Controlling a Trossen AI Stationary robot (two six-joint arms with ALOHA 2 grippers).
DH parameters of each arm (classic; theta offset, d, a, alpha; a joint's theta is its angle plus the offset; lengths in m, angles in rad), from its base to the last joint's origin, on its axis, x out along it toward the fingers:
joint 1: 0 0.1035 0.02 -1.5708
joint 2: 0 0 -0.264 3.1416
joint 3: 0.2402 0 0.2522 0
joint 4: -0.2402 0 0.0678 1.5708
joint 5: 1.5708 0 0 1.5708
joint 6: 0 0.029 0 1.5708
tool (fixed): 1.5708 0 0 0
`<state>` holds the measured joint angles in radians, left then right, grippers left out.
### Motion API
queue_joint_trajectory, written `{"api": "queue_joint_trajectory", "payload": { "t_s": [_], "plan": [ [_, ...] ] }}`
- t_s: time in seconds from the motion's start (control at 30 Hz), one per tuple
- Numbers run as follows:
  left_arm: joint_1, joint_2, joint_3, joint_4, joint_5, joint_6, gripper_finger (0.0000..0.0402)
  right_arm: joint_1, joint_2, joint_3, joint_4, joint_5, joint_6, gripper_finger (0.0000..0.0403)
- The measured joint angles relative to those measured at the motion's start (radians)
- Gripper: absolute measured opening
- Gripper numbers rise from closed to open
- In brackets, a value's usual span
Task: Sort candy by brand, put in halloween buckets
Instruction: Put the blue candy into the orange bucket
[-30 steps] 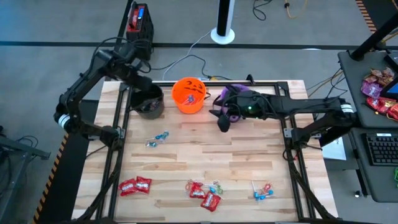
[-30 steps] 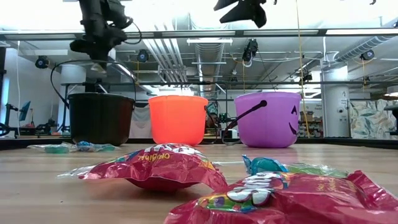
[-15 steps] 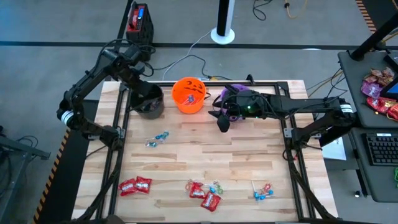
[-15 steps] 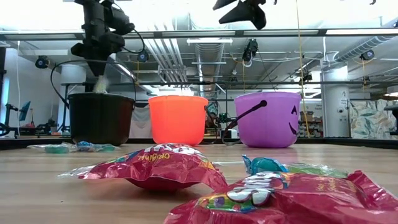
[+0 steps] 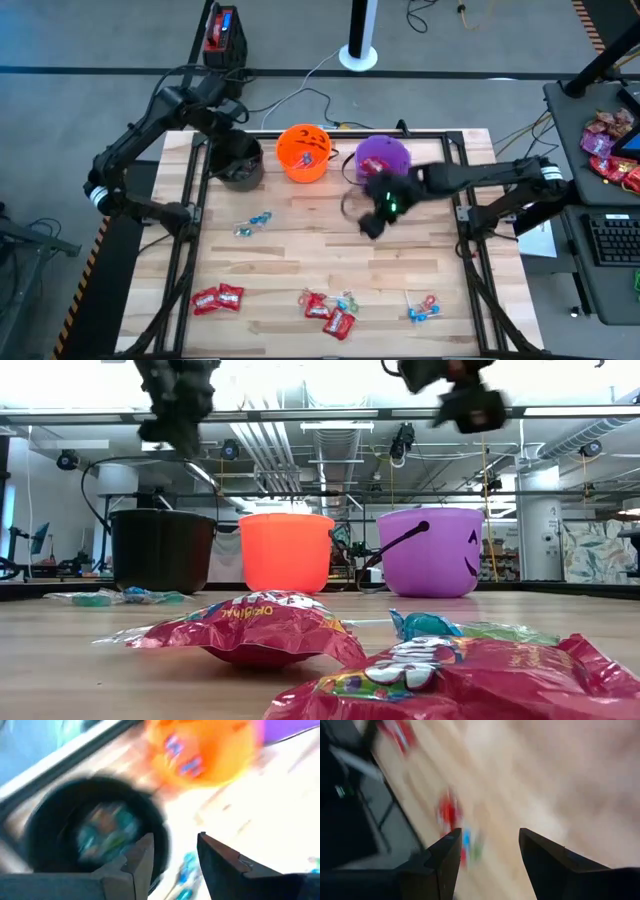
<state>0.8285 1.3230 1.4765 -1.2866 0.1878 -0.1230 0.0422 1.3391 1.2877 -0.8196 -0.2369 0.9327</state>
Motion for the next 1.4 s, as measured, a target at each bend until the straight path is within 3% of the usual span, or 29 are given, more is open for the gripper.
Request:
{"api": "queue_joint_trajectory", "payload": {
  "t_s": [0.2,0.4,0.8,1.07,1.2,1.4],
  "plan": [
    [-0.185,-0.079,0.0,0.188,0.006,-0.042,0.0124,0.231,0.095,0.0,-0.185,-0.084,0.301,0.0192],
    [-0.31,-0.122,0.0,0.311,-0.05,-0.043,0.0123,0.389,0.222,-0.023,-0.245,-0.092,0.451,0.0192],
    [-0.331,-0.138,0.0,0.334,-0.074,-0.02,0.0123,0.422,0.46,-0.147,-0.065,-0.169,0.463,0.0188],
    [-0.331,-0.136,0.0,0.333,-0.074,-0.02,0.0123,0.422,0.494,-0.162,-0.032,-0.217,0.459,0.0161],
    [-0.331,-0.136,0.0,0.334,-0.074,-0.017,0.0123,0.422,0.482,-0.203,0.044,-0.212,0.494,0.0124],
    [-0.331,-0.136,0.0,0.334,-0.074,-0.017,0.0123,0.423,0.483,-0.214,0.076,-0.168,0.482,0.0035]
  ]
}}
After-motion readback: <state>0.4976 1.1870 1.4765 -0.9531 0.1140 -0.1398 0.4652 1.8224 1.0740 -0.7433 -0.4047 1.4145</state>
